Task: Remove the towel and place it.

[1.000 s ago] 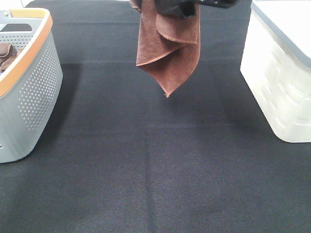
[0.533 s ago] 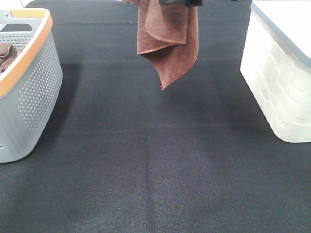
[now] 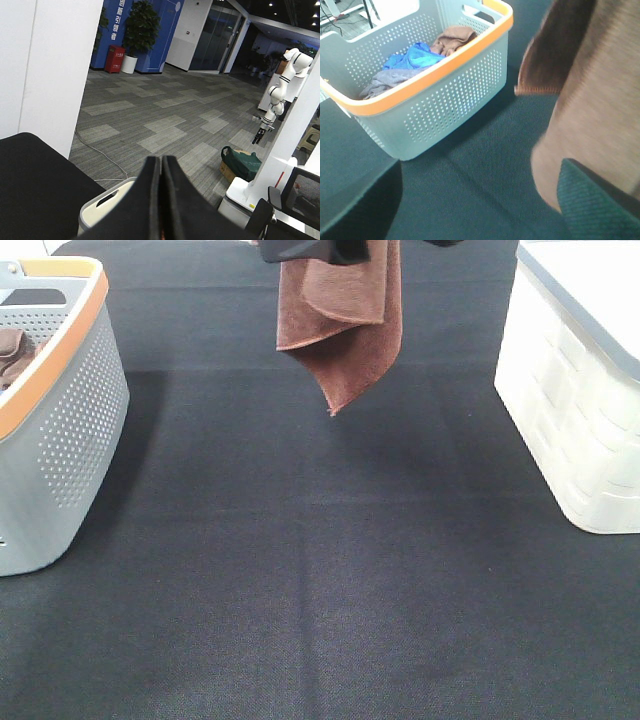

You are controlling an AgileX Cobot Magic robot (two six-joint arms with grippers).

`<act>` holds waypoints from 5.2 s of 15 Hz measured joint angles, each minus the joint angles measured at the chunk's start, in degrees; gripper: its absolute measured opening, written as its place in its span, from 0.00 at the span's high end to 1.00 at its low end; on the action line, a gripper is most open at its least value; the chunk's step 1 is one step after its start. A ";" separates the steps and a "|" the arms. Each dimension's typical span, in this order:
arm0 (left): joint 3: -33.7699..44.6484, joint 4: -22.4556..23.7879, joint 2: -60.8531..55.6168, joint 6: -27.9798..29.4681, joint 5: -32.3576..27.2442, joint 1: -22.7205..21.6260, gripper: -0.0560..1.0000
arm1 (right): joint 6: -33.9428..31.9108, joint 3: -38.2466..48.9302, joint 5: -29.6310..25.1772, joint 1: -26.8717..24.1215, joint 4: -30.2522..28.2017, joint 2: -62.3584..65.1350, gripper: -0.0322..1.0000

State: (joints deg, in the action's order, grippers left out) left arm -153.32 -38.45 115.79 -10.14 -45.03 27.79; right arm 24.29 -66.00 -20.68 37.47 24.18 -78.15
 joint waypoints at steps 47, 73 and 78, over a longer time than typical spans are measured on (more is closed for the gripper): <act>0.00 19.60 0.00 6.82 -8.25 0.00 0.95 | -18.74 0.00 1.15 -10.60 -23.72 -4.30 0.97; 19.54 49.33 7.96 14.73 3.67 -3.21 0.95 | -49.56 -16.04 7.91 -15.30 -72.19 -23.55 0.97; 19.65 51.22 15.87 14.73 9.80 -5.27 0.95 | -55.46 -17.30 15.18 -17.99 -71.56 -33.92 0.97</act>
State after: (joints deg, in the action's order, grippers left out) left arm -133.67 12.78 131.67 4.58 -35.24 22.52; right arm -31.17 -83.31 -5.50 19.48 -47.38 -112.07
